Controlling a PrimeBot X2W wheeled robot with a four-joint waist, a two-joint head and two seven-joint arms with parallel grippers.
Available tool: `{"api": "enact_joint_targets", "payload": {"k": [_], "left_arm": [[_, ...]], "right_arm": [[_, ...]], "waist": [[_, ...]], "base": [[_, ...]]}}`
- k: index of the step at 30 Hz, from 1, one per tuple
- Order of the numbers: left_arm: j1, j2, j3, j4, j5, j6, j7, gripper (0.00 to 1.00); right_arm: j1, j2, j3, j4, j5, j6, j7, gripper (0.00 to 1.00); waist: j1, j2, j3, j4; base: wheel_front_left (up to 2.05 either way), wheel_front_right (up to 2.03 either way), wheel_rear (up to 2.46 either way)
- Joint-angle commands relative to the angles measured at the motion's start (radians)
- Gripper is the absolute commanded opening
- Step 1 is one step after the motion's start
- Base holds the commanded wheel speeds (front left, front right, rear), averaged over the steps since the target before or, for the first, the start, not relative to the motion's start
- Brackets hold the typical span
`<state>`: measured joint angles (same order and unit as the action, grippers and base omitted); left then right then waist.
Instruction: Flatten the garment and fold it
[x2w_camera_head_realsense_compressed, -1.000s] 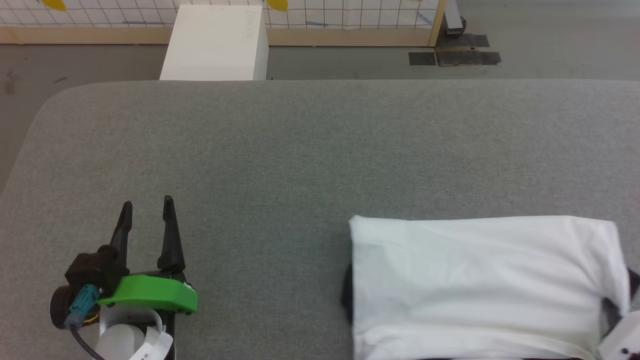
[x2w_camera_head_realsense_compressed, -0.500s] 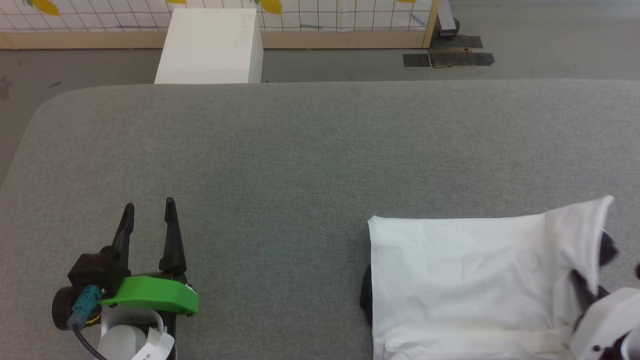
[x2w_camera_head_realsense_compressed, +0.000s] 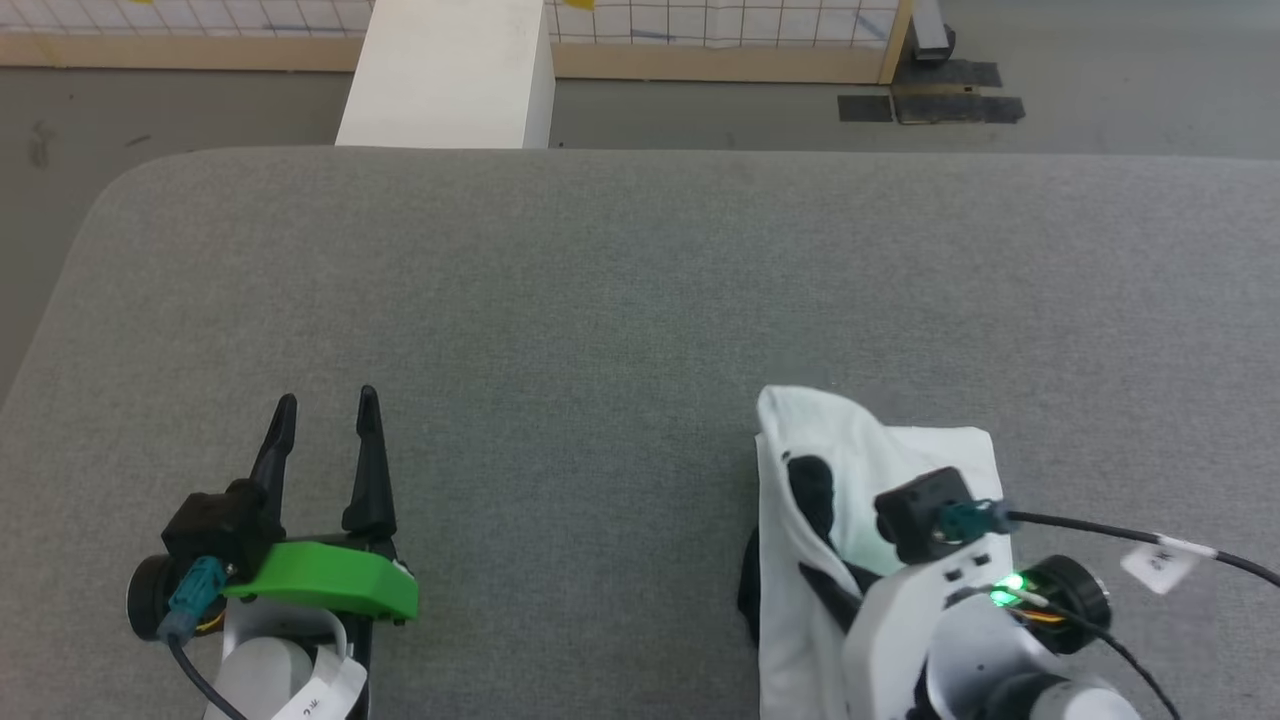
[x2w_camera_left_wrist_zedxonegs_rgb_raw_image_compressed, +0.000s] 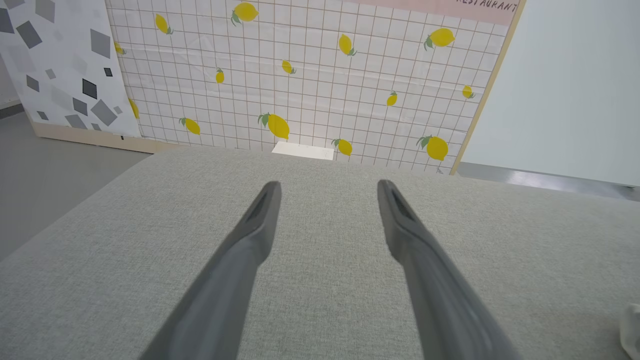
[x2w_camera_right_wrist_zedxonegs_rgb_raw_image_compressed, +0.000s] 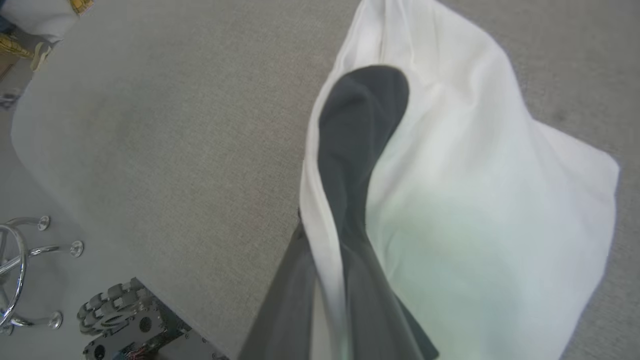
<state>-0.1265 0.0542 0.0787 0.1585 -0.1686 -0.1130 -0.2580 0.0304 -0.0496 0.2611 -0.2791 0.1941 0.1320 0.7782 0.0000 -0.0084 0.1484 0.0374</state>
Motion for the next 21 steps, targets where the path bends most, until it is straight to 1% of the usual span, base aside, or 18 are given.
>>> {"api": "enact_joint_targets", "payload": {"k": [1, 9, 10, 11, 12, 13, 17, 21], "left_arm": [[-0.022, -0.004, -0.003, 0.002, -0.007, 0.001, -0.004, 1.0], [-0.038, -0.004, -0.004, 0.003, -0.008, 0.0, -0.004, 1.0], [-0.039, -0.004, -0.005, 0.004, -0.008, 0.0, -0.004, 1.0], [-0.04, -0.004, -0.005, 0.005, -0.008, 0.0, -0.004, 1.0], [-0.041, -0.004, -0.005, 0.006, -0.007, 0.0, -0.004, 1.0], [-0.041, -0.004, -0.006, 0.006, -0.008, 0.0, -0.004, 1.0], [-0.035, -0.004, -0.005, 0.01, -0.006, 0.001, -0.004, 1.0], [-0.025, -0.004, -0.003, 0.012, -0.006, 0.002, -0.004, 1.0]], "right_arm": [[-0.029, -0.001, 0.013, 0.039, 0.001, -0.001, 0.001, 0.0], [-0.112, -0.001, 0.049, 0.246, 0.005, -0.001, -0.005, 0.0], [-0.118, -0.001, 0.049, 0.265, 0.005, -0.001, -0.002, 0.04], [-0.124, -0.001, 0.051, 0.284, 0.008, -0.001, 0.0, 0.35], [-0.126, -0.001, 0.052, 0.297, 0.016, -0.001, 0.002, 0.95], [-0.13, -0.001, 0.053, 0.309, 0.021, -0.001, 0.003, 1.0], [-0.128, -0.001, 0.055, 0.313, 0.073, -0.001, -0.006, 1.0], [-0.122, -0.001, 0.051, 0.238, 0.11, -0.001, -0.05, 1.0]], "waist": [[0.0, 0.0082, 0.014, 0.009], [0.0, 0.0082, 0.046, 0.018], [0.0, 0.0082, 0.047, 0.018], [0.0, 0.0082, 0.049, 0.018], [0.0, 0.0082, 0.049, 0.018], [0.0, 0.0082, 0.049, 0.017], [0.0, 0.0082, 0.038, 0.009], [0.0, 0.0082, 0.021, -0.004]], "base": [[0.0, 0.0, 0.0], [0.0, 0.0, 0.0], [0.0, 0.0, 0.0], [0.0, 0.0, 0.0], [0.0, 0.0, 0.0], [0.0, 0.0, 0.0], [0.0, 0.0, 0.0], [0.0, 0.0, 0.0]]}}
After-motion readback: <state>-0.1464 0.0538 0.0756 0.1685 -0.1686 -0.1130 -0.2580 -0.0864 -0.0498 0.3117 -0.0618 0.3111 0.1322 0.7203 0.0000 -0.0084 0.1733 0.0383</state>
